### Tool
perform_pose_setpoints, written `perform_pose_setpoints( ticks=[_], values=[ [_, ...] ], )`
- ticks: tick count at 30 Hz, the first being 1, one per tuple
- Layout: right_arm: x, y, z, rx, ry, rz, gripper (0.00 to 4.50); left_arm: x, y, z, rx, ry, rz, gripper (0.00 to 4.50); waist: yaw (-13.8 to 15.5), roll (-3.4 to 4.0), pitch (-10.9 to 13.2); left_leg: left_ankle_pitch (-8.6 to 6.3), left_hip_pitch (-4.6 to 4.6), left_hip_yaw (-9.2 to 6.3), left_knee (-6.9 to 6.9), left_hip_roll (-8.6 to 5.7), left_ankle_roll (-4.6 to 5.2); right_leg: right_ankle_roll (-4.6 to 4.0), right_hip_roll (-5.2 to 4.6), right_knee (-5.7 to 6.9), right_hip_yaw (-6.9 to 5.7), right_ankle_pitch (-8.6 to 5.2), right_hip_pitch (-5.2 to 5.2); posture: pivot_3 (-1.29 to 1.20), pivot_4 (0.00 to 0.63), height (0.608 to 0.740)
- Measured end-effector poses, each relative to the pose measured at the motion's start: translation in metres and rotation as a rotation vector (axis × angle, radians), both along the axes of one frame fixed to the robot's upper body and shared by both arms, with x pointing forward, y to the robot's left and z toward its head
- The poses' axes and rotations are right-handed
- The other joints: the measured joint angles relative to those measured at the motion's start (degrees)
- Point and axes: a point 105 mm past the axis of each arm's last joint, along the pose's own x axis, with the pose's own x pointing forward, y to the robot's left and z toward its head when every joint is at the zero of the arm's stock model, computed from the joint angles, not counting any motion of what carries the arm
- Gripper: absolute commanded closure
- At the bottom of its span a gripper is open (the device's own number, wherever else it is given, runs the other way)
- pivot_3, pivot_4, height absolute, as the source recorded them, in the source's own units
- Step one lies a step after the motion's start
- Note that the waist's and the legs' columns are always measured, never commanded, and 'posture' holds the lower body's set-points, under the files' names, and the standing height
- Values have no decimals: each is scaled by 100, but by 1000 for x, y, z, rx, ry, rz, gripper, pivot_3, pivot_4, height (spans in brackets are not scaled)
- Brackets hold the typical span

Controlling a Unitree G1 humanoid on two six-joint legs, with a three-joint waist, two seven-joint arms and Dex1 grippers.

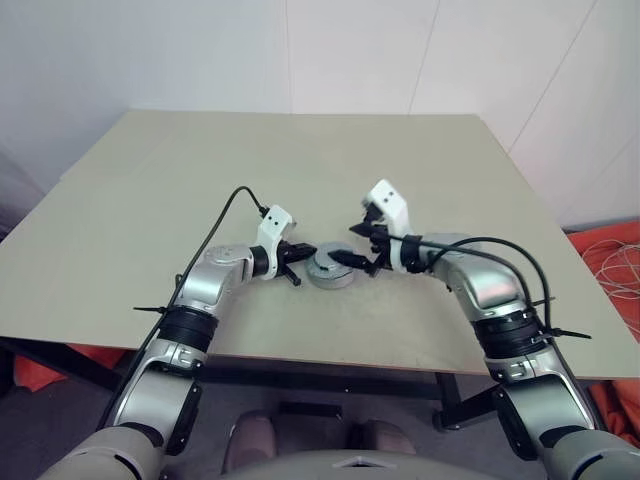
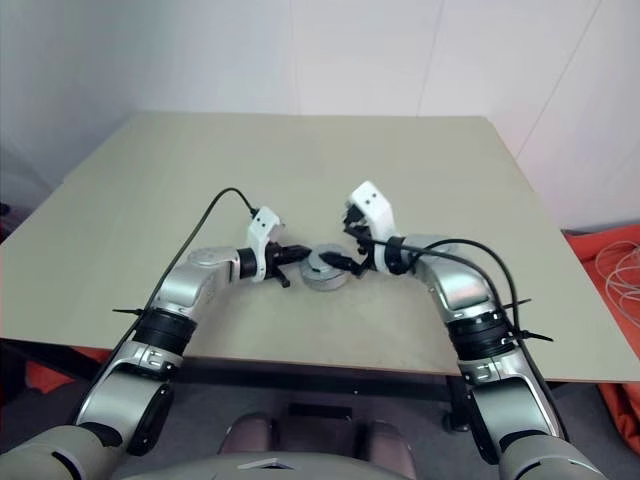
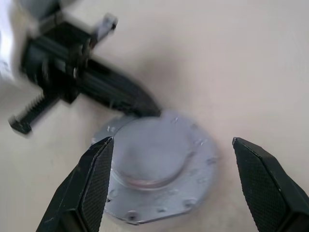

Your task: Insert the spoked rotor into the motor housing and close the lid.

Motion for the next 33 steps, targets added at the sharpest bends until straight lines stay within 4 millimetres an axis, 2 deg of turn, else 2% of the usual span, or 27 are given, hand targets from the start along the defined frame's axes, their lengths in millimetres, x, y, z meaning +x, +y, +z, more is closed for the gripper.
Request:
perform_pose_setpoints(
  ticks=[2, 5, 9, 12, 17, 22, 29, 33],
  values=[
    [-4, -6, 13, 95, 51, -17, 36, -1, -2, 1, 2, -5, -10, 4500, 11, 0, 0, 0, 0, 0, 0, -1, 0, 0, 0, 0, 0, 0, 1, 0, 0, 740],
    [-10, -13, 17, 167, 140, -38, 36, -2, -4, 2, 4, -8, -17, 4500, 21, 1, 0, 0, 0, 0, 0, -1, 0, -1, -1, 0, 0, 0, 2, 0, 0, 740],
    [-17, -34, -1, 197, 367, -170, 36, -2, -5, 3, 5, -11, -24, 4500, 42, 2, 0, 4, 4, 0, 1, -1, -8, 3, -1, 1, 0, -2, 5, 0, 0, 740],
    [-24, -53, -16, 362, 638, -269, 36, -3, -6, 2, 7, -8, -26, 4500, 75, 4, -1, 7, 7, 1, 2, -1, -12, 4, -1, 3, 0, -2, 6, 0, 0, 740],
    [-25, -65, -27, 546, 776, -339, 36, -4, -7, 3, 5, -6, -37, 4500, 120, 30, -5, 8, 6, 2, 1, -1, -13, 3, -1, 7, 0, -2, 1, 0, 0, 740],
    [-25, -59, -35, 649, 843, -365, 36, -5, -7, 2, 5, -4, -45, 4500, 122, 40, -9, 9, 6, 3, 0, 0, -16, 3, -1, 9, 0, -2, 0, 0, 0, 740],
    [-35, -39, -57, 667, 947, -375, 36, -5, -10, 3, 11, -7, -57, 4500, 128, 43, -10, 9, 5, 3, 0, -2, -16, 6, -4, 8, 0, -4, 0, 0, 0, 740],
    [-36, -37, -59, 673, 956, -388, 36, -5, -10, 3, 14, -7, -59, 4500, 128, 43, -10, 9, 6, 3, -1, -2, -18, 8, -5, 8, 0, -4, 0, 0, 0, 740]
  ],
)
